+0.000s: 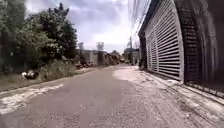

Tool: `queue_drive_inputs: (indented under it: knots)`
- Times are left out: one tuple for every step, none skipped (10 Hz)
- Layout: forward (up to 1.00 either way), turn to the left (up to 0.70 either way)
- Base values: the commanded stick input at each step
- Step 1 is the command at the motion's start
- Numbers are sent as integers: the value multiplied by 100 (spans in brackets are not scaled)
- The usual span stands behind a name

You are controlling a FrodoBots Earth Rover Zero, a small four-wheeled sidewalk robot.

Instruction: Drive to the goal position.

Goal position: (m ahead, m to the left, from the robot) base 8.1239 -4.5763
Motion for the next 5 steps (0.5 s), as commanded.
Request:
queue_drive_inputs:
  knots:
    - [70,0]
    - [70,0]
    - [70,0]
    - [70,0]
    - [70,0]
